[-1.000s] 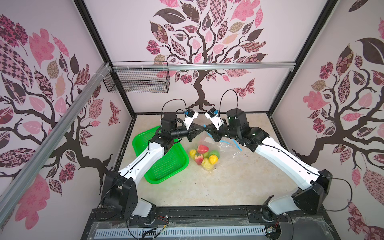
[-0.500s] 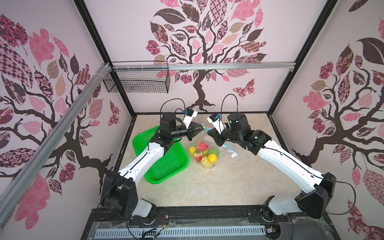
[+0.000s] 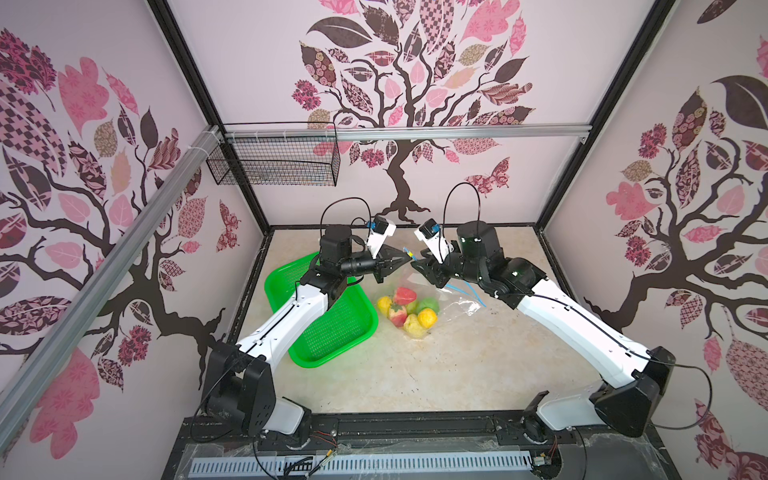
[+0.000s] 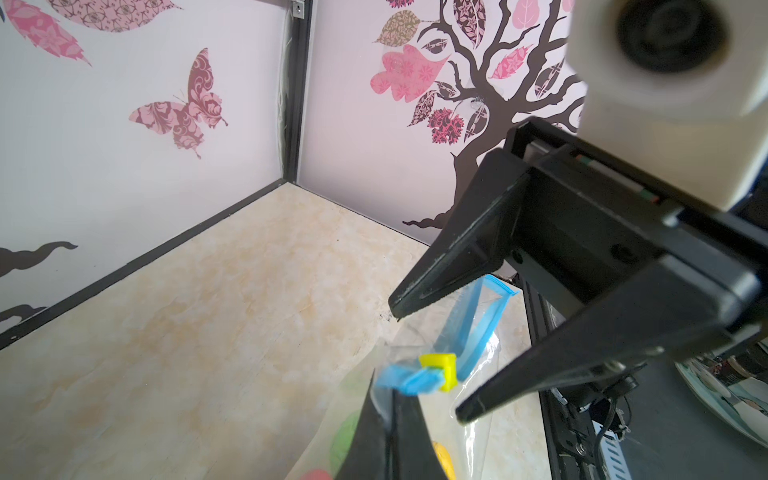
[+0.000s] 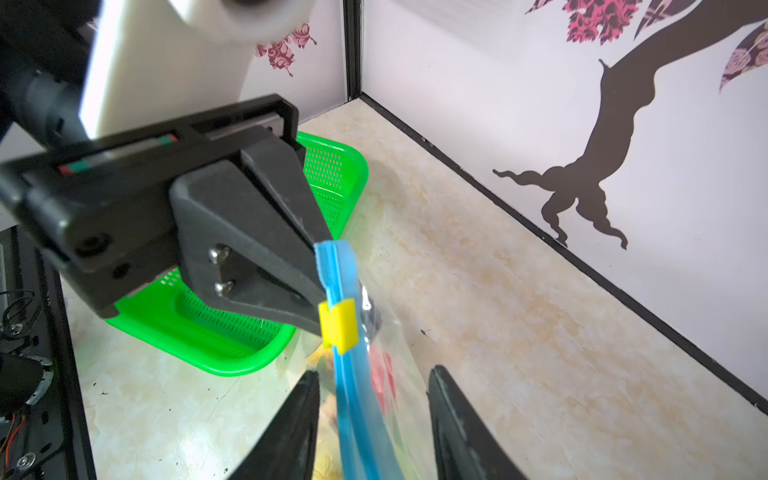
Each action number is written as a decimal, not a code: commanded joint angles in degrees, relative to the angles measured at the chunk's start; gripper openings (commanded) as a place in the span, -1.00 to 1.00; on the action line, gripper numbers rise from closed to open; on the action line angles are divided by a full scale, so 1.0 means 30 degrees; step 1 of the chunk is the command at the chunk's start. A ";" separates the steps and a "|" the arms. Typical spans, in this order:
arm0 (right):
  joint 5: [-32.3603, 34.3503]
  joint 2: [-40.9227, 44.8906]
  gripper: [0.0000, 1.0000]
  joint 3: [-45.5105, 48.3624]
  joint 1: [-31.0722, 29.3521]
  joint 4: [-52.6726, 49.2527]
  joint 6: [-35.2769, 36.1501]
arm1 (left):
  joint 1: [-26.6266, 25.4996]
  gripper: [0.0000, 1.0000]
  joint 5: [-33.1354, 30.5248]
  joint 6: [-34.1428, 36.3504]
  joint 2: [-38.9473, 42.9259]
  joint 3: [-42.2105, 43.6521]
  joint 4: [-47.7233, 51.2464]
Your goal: Place the food in the zip-top bag and seal the zipper
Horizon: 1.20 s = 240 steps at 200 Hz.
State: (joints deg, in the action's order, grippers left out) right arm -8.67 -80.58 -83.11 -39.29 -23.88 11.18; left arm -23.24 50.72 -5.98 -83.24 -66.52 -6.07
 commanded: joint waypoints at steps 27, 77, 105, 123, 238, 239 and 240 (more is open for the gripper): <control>0.0396 -0.0139 -0.06 -0.1413 -0.0203 0.0468 0.0821 | -0.0158 -1.00 0.0847 0.0594 -0.0320 -0.0875 0.0740; -0.0031 -0.0453 -0.24 -0.1626 -0.0178 0.0922 0.0868 | -0.0191 -1.00 0.0833 0.0791 -0.0356 -0.0877 0.0963; -0.0505 -0.0428 -0.17 -0.1207 -0.0204 0.0955 0.0681 | -0.0191 -1.00 0.0760 0.0834 -0.0291 -0.0861 0.1048; -0.0511 -0.0385 -0.11 -0.0843 -0.0202 0.0987 0.0529 | -0.0191 -1.00 0.0675 0.0850 -0.0243 -0.0880 0.1055; 0.0018 -0.0651 -0.43 -0.0311 -0.0201 0.1280 0.0486 | -0.0205 -1.00 0.0760 0.0791 0.0083 -0.0868 0.1051; 0.0003 -0.0651 -0.42 -0.0322 -0.0203 0.1280 0.0474 | -0.0198 -1.00 0.0760 0.0791 0.0058 -0.0861 0.1053; -0.0004 -0.0651 -0.42 -0.0313 -0.0204 0.1280 0.0483 | -0.0195 -1.00 0.0760 0.0791 0.0060 -0.0857 0.1054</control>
State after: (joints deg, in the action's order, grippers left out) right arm -8.69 -81.41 -83.70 -39.68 -20.95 12.86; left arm -23.59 52.14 -4.36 -83.92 -66.54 -3.27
